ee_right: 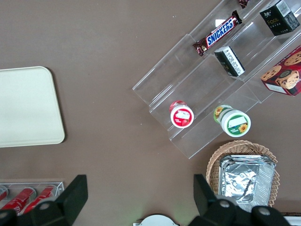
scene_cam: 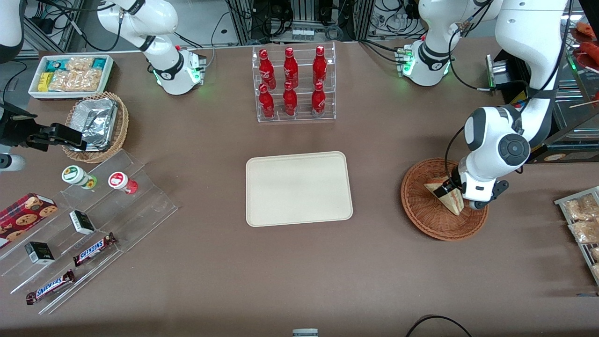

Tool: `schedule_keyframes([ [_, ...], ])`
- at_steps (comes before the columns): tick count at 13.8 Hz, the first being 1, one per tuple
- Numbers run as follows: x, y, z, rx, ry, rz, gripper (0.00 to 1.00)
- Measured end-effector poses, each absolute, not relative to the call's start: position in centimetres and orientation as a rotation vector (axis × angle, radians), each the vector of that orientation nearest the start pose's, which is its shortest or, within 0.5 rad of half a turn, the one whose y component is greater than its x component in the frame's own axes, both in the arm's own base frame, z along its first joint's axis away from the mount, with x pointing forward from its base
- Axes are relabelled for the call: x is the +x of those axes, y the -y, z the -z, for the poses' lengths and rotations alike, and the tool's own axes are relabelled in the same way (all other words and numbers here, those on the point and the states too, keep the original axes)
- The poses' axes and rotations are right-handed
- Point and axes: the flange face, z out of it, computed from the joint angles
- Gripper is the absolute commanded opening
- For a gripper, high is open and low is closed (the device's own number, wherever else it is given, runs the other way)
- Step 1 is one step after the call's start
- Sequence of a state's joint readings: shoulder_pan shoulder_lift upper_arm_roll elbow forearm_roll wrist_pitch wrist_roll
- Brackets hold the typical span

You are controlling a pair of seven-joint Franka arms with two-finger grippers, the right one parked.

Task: Place sandwich from basket to tray
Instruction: 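Lower the left gripper and grasp the wrapped sandwich by its edge, then lift the sandwich and carry it with the left gripper over the cream tray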

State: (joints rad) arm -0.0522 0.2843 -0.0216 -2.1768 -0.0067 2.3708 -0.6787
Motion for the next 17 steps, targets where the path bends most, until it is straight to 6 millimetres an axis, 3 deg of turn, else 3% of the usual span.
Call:
schedule_keyframes([
  [1,55.0,3.8,-24.8,-2.969,0.942,-0.14,0.24],
  [2,55.0,3.6,-24.6,-2.967,0.946,-0.144,0.08],
  [3,55.0,3.6,-24.5,-2.966,0.947,-0.146,0.0],
  [8,55.6,3.6,-25.8,-2.96,0.943,-0.168,0.0],
  [11,57.4,4.6,-30.0,-2.969,0.882,-0.209,0.0],
  [14,58.6,8.1,-33.1,-3.029,0.705,-0.206,0.0],
  [17,58.0,14.0,-33.5,-3.079,0.481,-0.243,0.0],
])
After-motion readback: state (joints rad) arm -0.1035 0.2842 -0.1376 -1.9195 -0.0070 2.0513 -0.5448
